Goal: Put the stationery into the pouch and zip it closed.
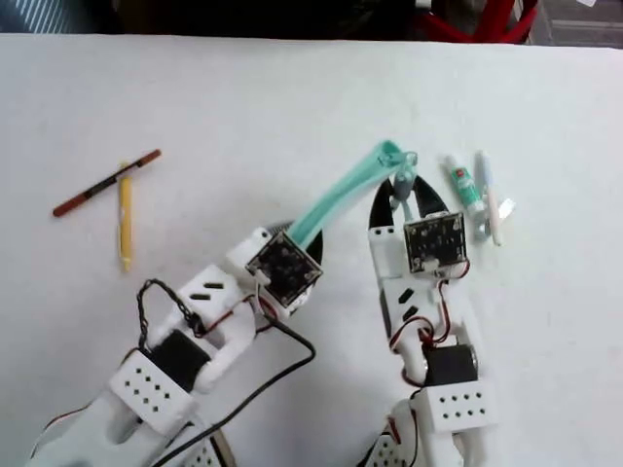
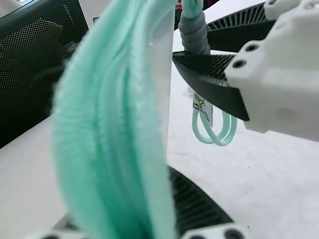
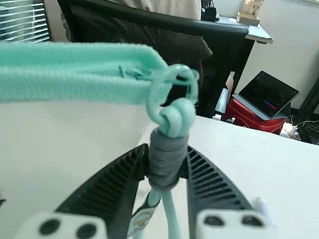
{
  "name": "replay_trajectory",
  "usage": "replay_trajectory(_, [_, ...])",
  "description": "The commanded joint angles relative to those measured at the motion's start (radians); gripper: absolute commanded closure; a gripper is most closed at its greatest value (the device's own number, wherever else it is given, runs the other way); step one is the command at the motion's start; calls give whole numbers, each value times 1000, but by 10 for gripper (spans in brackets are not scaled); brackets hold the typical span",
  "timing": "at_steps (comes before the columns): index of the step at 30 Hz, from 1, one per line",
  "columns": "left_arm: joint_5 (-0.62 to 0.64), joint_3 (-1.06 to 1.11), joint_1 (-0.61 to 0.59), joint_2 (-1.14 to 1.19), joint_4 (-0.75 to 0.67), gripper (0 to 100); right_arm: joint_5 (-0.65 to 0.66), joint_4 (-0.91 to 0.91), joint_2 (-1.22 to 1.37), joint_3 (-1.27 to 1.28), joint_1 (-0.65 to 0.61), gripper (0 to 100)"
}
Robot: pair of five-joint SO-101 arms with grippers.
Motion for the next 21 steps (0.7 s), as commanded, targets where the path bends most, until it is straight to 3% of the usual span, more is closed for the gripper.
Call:
replay_trajectory(1, [0, -8, 21, -16, -26, 976, -6, 16, -39, -35, -1, 885])
replay_trajectory(7, [2, -8, 21, -16, -26, 976, 2, 15, -42, -35, 4, 982])
replay_trajectory(12, [8, -8, 16, -16, -26, 963, 3, 22, -47, -46, 7, 980])
replay_trajectory(15, [18, -2, 19, -16, -26, 889, 3, 81, -47, -83, 7, 980])
replay_trajectory(21, [239, 17, 16, -16, -80, 831, 3, 186, -47, -152, 1, 980])
